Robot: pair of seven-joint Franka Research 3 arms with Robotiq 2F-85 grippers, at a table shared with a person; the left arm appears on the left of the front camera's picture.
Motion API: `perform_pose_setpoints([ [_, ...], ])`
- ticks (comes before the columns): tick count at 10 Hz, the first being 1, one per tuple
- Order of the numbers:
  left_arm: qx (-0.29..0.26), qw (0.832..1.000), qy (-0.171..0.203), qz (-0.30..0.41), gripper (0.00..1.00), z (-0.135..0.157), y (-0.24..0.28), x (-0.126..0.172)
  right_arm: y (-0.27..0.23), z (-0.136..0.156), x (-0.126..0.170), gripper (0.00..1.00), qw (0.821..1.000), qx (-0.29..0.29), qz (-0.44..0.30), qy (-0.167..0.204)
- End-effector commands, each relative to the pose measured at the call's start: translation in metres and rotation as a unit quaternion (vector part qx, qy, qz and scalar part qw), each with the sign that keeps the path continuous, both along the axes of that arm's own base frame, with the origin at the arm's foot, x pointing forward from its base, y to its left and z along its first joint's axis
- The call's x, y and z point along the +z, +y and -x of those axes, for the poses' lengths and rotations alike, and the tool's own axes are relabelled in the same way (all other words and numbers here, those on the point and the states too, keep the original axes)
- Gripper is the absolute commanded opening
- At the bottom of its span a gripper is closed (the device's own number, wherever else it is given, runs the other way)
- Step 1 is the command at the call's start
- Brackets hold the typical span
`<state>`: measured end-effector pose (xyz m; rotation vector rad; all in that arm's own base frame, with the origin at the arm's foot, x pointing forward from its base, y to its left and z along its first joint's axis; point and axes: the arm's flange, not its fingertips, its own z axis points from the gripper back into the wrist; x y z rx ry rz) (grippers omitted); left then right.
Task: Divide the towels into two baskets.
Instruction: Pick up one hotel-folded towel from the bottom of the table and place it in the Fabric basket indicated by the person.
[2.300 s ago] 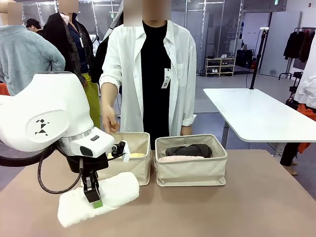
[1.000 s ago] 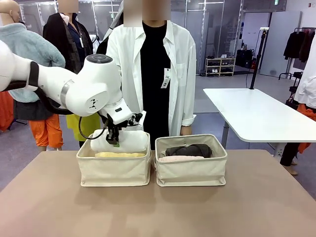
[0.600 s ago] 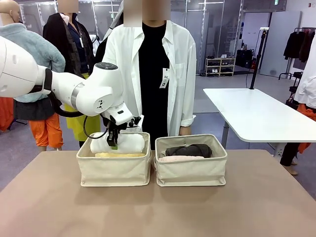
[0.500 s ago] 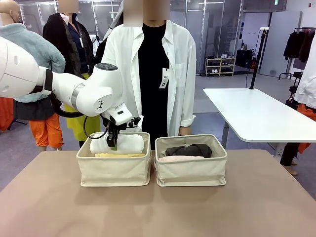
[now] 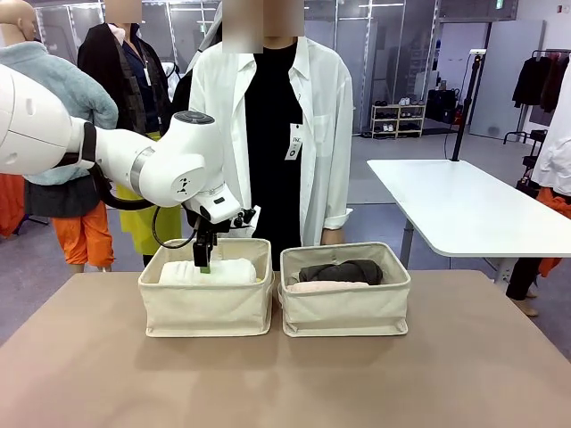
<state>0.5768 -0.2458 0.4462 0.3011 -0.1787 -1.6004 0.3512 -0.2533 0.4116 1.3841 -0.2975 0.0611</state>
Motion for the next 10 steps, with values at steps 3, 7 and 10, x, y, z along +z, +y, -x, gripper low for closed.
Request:
perform_pose_setpoints([
  [3, 0.007, 1.000, -0.001, 0.002, 1.00, 0.001, -0.001, 0.001, 0.003, 0.004, 0.002, 1.00, 1.000, -0.002, 0.008, 0.000],
  [7, 0.007, 1.000, -0.001, 0.002, 1.00, 0.001, -0.001, 0.001, 0.003, 0.004, 0.002, 1.00, 1.000, -0.002, 0.008, 0.000],
  [10, 0.007, 1.000, -0.001, 0.002, 1.00, 0.001, -0.001, 0.001, 0.003, 0.004, 0.002, 1.00, 1.000, -0.002, 0.008, 0.000],
])
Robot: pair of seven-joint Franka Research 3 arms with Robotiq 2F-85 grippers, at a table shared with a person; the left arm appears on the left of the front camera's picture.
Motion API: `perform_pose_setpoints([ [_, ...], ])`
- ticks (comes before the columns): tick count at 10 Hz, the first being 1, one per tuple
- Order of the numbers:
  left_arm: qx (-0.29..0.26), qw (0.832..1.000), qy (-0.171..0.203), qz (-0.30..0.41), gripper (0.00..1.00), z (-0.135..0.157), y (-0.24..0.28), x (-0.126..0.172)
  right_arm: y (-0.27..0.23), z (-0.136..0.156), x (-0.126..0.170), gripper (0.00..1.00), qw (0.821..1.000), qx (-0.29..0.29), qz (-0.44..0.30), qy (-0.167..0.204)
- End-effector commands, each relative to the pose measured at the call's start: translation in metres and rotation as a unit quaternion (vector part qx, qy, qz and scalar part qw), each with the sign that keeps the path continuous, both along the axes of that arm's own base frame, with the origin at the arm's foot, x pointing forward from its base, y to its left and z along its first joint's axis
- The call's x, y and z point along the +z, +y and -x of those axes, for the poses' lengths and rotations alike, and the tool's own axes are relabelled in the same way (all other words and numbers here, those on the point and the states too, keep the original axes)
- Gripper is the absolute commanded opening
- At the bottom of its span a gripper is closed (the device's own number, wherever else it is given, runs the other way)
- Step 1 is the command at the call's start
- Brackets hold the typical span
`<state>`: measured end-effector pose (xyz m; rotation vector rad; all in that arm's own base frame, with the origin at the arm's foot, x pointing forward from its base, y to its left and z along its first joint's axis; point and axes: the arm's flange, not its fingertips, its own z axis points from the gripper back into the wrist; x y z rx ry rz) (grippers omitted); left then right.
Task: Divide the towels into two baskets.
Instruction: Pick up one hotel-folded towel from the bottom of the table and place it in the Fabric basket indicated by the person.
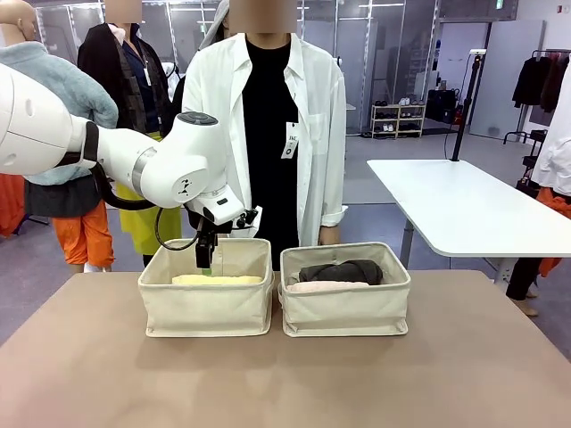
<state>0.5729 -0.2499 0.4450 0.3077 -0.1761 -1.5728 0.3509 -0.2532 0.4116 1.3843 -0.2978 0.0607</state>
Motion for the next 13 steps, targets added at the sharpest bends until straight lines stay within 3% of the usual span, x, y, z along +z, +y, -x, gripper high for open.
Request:
perform_pose_setpoints([
  [1, -0.007, 1.000, 0.002, 0.003, 1.00, -0.003, 0.003, 0.003, 0.002, 0.004, 0.002, 1.00, 1.000, -0.002, 0.009, 0.000],
  [3, 0.000, 1.000, 0.000, 0.000, 1.00, 0.000, 0.000, 0.000, 0.002, 0.004, 0.002, 1.00, 1.000, -0.002, 0.009, 0.000],
  [4, 0.007, 0.999, 0.018, 0.044, 1.00, 0.011, 0.021, 0.023, 0.002, 0.004, 0.002, 1.00, 1.000, -0.002, 0.009, 0.000],
  [7, 0.049, 0.979, 0.104, 0.168, 1.00, 0.069, 0.089, 0.064, 0.002, 0.004, 0.002, 1.00, 1.000, -0.002, 0.009, 0.000],
  [8, 0.062, 0.965, 0.134, 0.217, 1.00, 0.091, 0.114, 0.073, 0.002, 0.004, 0.002, 1.00, 1.000, -0.002, 0.009, 0.000],
  [10, 0.099, 0.917, 0.185, 0.341, 1.00, 0.123, 0.176, 0.074, 0.002, 0.004, 0.002, 1.00, 1.000, -0.002, 0.009, 0.000],
  [12, 0.114, 0.844, 0.269, 0.450, 1.00, 0.159, 0.240, 0.067, 0.002, 0.004, 0.002, 1.00, 1.000, -0.002, 0.009, 0.000],
  [13, 0.124, 0.803, 0.293, 0.504, 1.00, 0.182, 0.281, 0.060, 0.002, 0.004, 0.002, 1.00, 1.000, -0.002, 0.009, 0.000],
])
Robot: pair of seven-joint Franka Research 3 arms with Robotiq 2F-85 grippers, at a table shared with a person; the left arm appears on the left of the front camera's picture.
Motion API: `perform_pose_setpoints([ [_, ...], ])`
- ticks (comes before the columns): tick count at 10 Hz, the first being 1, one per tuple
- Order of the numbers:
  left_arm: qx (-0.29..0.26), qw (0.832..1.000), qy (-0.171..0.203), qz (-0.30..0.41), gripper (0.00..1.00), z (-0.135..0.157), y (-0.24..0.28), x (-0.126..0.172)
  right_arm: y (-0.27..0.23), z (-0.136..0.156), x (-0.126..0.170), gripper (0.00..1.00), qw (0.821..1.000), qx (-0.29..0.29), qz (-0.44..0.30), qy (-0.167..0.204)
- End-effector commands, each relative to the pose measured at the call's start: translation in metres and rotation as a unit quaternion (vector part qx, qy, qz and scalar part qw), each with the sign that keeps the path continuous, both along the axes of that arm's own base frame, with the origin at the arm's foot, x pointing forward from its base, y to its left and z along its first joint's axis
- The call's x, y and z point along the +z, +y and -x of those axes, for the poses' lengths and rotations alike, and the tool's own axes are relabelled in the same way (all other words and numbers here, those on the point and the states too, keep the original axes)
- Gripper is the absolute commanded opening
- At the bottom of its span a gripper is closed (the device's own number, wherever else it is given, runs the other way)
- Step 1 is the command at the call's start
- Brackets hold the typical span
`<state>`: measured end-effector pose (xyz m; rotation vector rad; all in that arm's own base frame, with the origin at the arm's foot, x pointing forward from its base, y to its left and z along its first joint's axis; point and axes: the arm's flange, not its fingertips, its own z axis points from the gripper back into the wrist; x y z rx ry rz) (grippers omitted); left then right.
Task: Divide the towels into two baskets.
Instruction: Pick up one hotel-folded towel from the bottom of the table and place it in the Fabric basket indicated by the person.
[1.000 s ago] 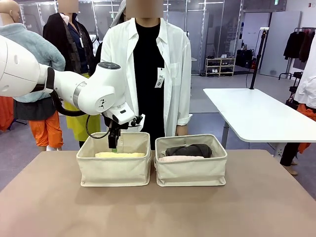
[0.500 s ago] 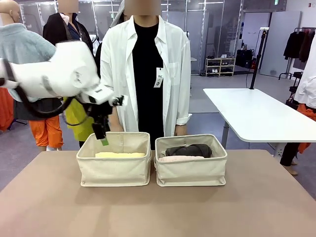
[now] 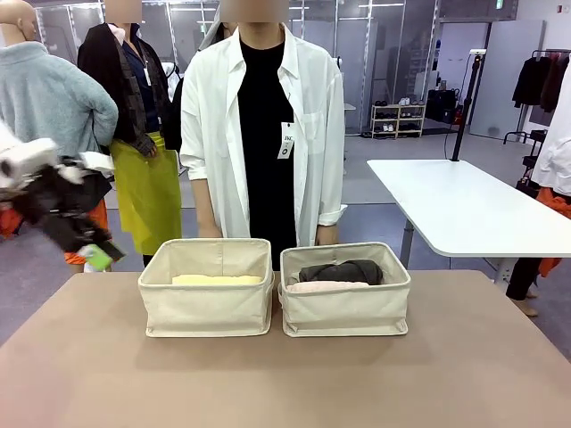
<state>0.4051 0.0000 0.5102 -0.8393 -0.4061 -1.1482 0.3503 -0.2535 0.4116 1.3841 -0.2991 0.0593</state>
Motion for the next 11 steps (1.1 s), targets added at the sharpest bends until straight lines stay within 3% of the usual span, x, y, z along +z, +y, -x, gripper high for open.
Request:
perform_pose_setpoints([
  [1, 0.036, 0.993, 0.068, 0.085, 1.00, 0.033, 0.064, -0.014, 0.003, 0.003, 0.002, 1.00, 1.000, -0.001, 0.009, 0.000],
  [3, 0.081, 0.980, 0.133, 0.122, 1.00, 0.068, 0.135, -0.038, 0.003, 0.003, 0.002, 1.00, 1.000, -0.001, 0.009, 0.000],
  [5, 0.170, 0.959, 0.174, 0.144, 1.00, 0.108, 0.198, -0.057, 0.003, 0.003, 0.002, 1.00, 1.000, -0.001, 0.009, 0.000],
  [6, 0.214, 0.945, 0.174, 0.176, 1.00, 0.118, 0.216, -0.066, 0.003, 0.003, 0.002, 1.00, 1.000, -0.001, 0.009, 0.000],
  [8, 0.283, 0.912, 0.225, 0.191, 1.00, 0.137, 0.246, -0.092, 0.003, 0.003, 0.002, 1.00, 1.000, -0.001, 0.009, 0.000],
  [9, 0.298, 0.906, 0.235, 0.186, 1.00, 0.136, 0.254, -0.098, 0.003, 0.003, 0.002, 1.00, 1.000, -0.001, 0.009, 0.000],
  [11, 0.309, 0.911, 0.206, 0.180, 1.00, 0.105, 0.256, -0.104, 0.003, 0.003, 0.002, 1.00, 1.000, -0.001, 0.009, 0.000],
])
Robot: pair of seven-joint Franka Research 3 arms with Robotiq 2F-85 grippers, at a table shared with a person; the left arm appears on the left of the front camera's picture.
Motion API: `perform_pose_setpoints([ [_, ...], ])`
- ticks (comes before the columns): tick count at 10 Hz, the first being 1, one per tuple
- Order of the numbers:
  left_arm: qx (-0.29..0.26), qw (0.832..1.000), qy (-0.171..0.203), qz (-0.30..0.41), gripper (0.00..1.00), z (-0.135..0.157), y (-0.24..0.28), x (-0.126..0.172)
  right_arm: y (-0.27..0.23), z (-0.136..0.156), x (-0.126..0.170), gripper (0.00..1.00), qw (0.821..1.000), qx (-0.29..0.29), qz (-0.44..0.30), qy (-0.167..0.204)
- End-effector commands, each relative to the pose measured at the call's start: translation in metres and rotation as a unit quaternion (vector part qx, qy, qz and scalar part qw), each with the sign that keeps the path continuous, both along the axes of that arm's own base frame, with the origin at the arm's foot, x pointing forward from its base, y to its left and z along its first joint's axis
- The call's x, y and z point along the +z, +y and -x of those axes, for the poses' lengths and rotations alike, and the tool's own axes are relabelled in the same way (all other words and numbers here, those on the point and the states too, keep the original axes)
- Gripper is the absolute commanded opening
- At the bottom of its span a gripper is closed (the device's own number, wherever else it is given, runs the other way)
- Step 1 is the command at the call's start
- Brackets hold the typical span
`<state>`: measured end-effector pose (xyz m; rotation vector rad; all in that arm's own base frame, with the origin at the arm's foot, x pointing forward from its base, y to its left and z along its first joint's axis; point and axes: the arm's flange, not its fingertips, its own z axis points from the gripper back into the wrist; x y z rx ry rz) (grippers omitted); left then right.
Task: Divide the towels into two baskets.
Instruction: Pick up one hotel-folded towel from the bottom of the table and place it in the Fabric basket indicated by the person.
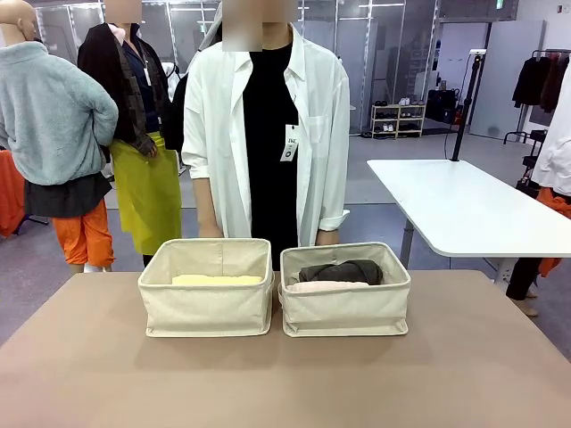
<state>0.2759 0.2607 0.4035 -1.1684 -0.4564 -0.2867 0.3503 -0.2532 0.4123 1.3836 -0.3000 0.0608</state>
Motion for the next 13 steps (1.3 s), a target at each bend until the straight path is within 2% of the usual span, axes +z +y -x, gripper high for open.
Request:
perform_pose_setpoints([
  [1, -0.011, 1.000, 0.005, 0.001, 1.00, 0.0120, 0.0004, 0.0025, 0.0025, 0.0030, 0.0015, 1.00, 1.000, -0.001, 0.008, 0.000],
  [13, -0.011, 1.000, 0.005, 0.001, 1.00, 0.0120, 0.0004, 0.0025, 0.0025, 0.0030, 0.0015, 1.00, 1.000, -0.001, 0.008, 0.000],
])
